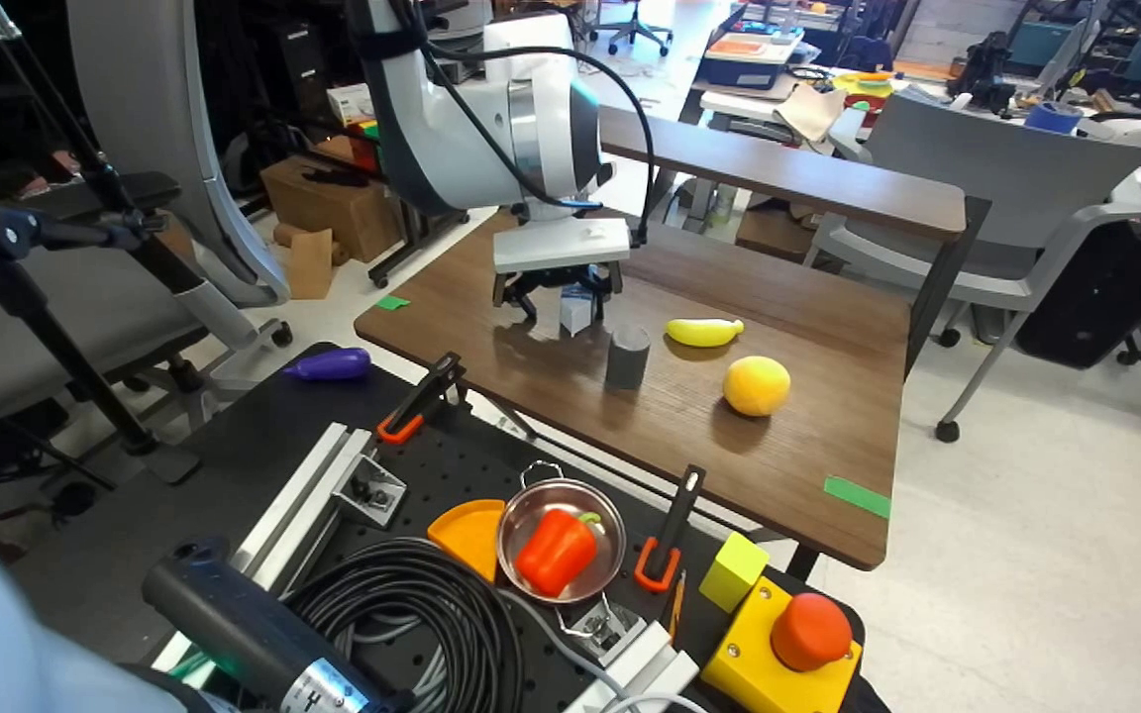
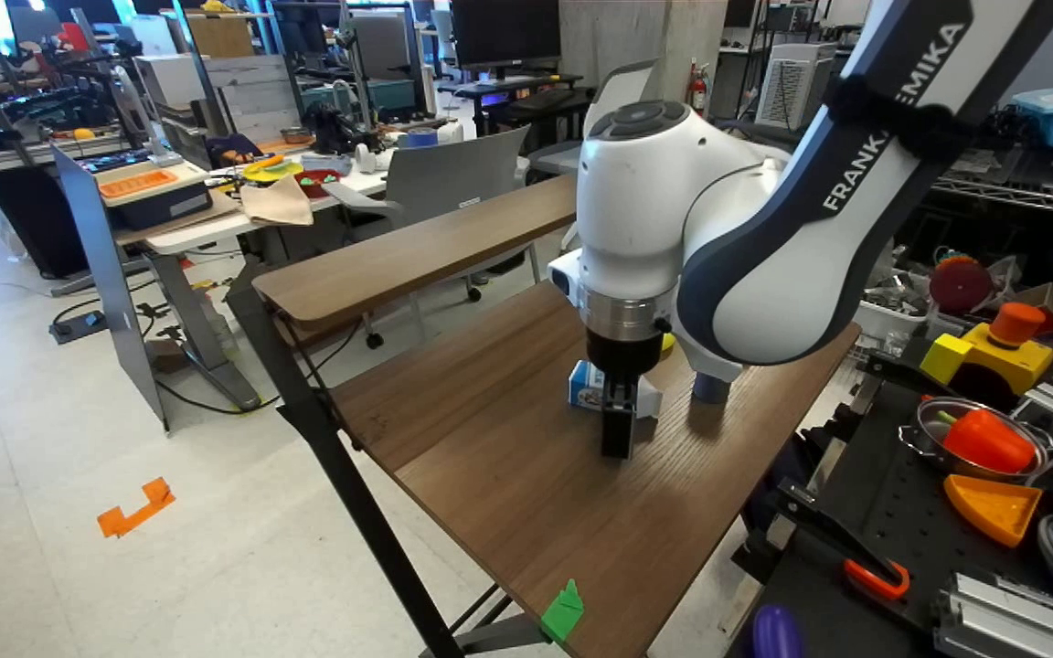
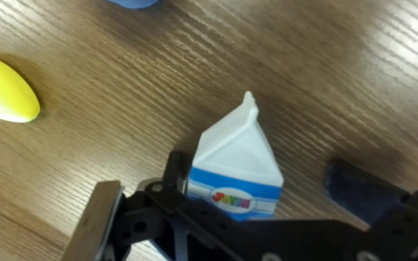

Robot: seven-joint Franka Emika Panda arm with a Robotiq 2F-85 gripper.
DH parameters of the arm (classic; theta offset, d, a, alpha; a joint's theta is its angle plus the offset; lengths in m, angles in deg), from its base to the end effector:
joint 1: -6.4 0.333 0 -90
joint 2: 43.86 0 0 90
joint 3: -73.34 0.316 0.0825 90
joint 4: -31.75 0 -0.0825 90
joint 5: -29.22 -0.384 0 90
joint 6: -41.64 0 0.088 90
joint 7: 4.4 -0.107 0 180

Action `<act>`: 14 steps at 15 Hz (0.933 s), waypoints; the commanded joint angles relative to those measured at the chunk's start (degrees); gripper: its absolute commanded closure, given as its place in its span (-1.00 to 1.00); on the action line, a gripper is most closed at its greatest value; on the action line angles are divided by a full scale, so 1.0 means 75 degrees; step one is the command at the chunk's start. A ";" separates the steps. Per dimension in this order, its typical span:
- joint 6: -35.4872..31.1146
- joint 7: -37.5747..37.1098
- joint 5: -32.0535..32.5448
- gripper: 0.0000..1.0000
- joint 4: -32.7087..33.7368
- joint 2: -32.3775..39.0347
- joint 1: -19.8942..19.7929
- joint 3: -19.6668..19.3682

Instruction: Move the milk box forward

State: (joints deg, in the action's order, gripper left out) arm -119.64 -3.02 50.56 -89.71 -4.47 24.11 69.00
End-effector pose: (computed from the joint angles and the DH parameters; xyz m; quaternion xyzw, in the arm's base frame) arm 0.5354 0.1430 0.0820 0.9478 0.3078 0.0096 0.0832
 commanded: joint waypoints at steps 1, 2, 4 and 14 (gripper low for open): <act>-0.0674 -0.0190 0.0240 -1.00 -0.0497 -0.0183 0.0175 -0.0215; -0.0920 -0.0213 0.0253 -1.00 -0.0592 -0.0241 0.0203 -0.0273; -0.1423 -0.0295 0.0237 -1.00 -0.0852 -0.0399 0.0327 -0.0439; -0.3135 -0.0881 0.0069 -1.00 -0.1890 -0.1397 0.1090 -0.1420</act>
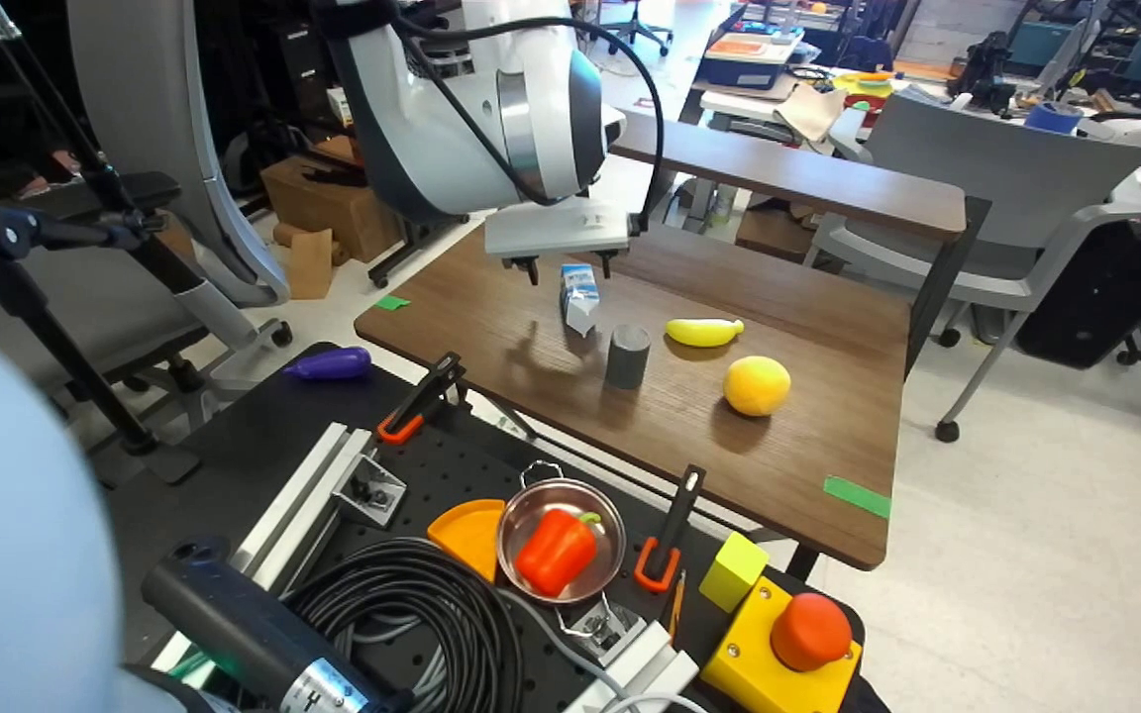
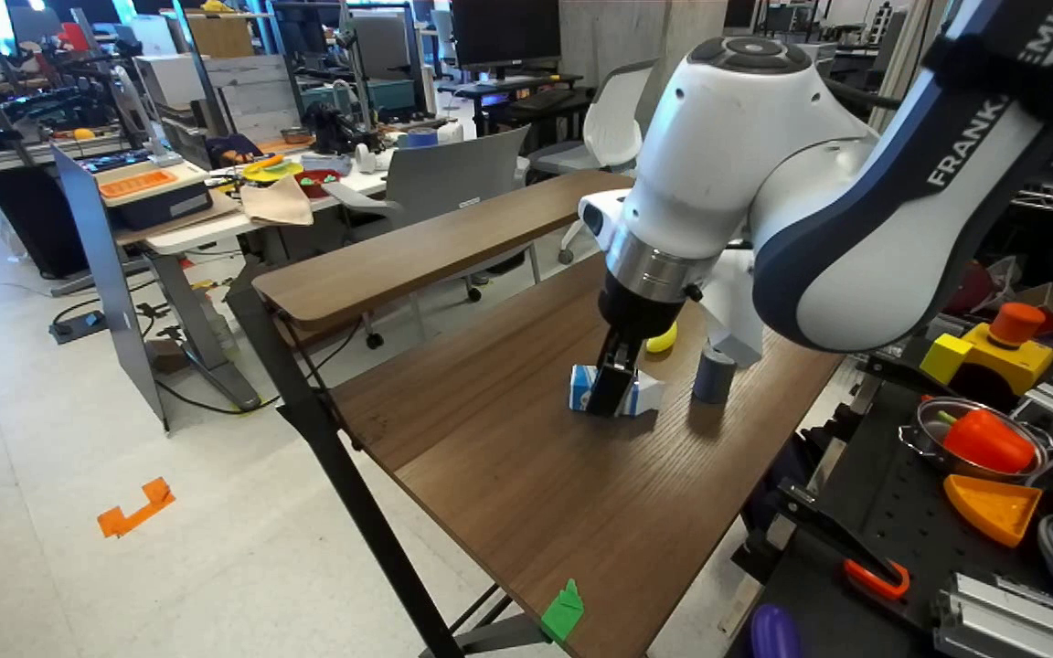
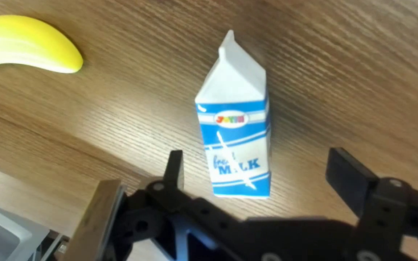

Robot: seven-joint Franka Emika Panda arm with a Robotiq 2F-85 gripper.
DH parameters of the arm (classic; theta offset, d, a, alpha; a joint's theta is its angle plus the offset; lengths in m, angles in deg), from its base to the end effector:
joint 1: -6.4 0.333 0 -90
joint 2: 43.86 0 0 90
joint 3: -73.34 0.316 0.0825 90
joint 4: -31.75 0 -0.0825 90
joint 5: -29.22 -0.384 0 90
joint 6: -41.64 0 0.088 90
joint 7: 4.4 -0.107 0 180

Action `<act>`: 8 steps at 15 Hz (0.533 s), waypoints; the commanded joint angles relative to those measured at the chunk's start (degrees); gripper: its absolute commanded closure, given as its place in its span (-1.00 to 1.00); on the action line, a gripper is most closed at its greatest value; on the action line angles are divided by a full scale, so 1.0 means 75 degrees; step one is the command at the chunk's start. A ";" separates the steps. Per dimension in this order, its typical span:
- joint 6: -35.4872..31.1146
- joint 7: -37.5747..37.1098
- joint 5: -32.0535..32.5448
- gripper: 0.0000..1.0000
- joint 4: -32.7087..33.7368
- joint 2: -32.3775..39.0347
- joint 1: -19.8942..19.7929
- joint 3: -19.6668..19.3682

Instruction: Move the milk box forward

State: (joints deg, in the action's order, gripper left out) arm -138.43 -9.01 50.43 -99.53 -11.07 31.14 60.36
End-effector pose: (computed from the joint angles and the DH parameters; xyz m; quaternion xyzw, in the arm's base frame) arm 0.5188 0.1348 0.1310 0.9508 0.2673 0.1431 0.0636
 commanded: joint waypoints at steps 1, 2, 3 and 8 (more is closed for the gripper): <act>-0.0618 -0.0136 0.0073 -1.00 -0.0660 -0.0676 0.0131 -0.0268; -0.0660 -0.0167 0.0077 -1.00 -0.0725 -0.0781 0.0110 -0.0296; -0.0628 -0.0185 0.0073 -1.00 -0.0777 -0.0917 0.0059 -0.0283; -0.0207 -0.0271 -0.0003 -1.00 -0.0560 -0.0928 -0.0088 -0.0169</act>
